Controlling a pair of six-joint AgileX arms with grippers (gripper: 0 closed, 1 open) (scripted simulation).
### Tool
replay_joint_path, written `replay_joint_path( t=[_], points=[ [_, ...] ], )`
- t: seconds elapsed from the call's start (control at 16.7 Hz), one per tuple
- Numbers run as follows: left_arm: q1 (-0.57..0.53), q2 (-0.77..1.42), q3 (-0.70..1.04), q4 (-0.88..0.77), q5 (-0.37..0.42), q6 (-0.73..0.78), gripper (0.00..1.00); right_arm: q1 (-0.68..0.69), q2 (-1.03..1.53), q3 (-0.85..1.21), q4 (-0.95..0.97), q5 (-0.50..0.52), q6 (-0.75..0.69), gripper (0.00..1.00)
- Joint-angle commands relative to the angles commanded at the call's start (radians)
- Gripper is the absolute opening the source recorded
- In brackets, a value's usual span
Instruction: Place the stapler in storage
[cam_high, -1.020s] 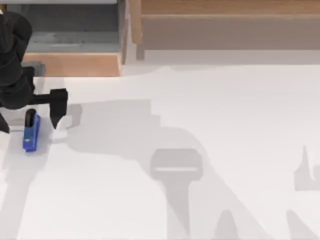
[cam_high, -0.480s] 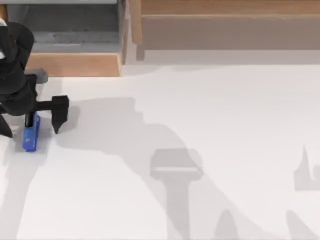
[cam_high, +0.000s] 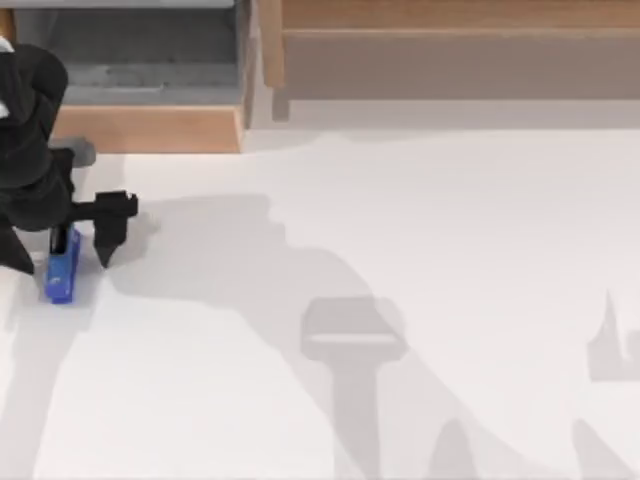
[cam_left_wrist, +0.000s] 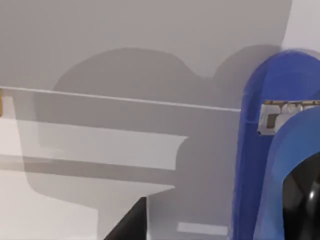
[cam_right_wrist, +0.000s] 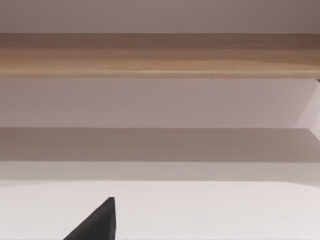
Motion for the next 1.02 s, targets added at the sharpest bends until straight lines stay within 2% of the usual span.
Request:
replay_joint_path(
  t=[0.48,1.02],
  points=[
    [0.000,0.000,0.000,0.000,0.000,0.000,0.02,0.000,0.000,0.000,0.000,0.000,0.000,1.00],
    [-0.002,-0.002,0.000,-0.001,0.003,-0.001,0.00,0.000,0.000,0.000,0.000,0.000,0.000,1.00]
  ],
)
